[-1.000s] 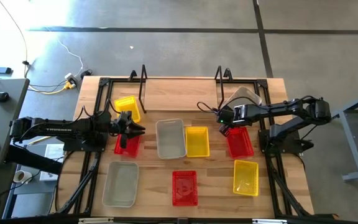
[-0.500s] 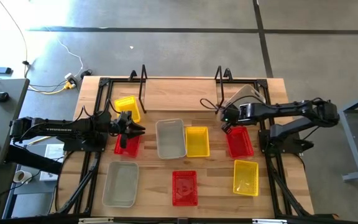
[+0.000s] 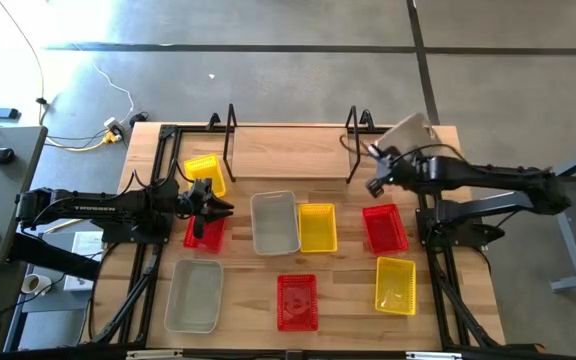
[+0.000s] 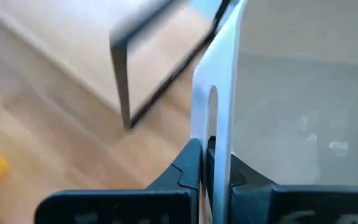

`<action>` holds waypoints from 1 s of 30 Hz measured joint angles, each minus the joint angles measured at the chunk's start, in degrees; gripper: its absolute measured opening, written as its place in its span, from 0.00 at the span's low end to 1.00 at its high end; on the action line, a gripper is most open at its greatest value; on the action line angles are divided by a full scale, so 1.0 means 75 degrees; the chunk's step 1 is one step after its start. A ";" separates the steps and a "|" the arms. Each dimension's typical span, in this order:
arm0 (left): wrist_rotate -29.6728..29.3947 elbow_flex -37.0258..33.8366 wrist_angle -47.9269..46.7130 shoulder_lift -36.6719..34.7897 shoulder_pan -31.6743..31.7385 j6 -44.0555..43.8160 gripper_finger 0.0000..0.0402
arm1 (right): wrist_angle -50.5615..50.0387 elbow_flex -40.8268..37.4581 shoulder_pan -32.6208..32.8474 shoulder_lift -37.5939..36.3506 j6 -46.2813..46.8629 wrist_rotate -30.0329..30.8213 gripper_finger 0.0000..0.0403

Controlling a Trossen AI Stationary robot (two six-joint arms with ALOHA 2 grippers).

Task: Stack baskets on shelf by color
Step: Put the top gray bin on the shelf

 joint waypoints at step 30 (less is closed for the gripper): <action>-0.0023 -0.0001 0.0000 0.0000 -0.0001 0.0000 0.22 | 0.1648 0.2713 -0.0258 0.2480 -0.6604 -0.2027 0.00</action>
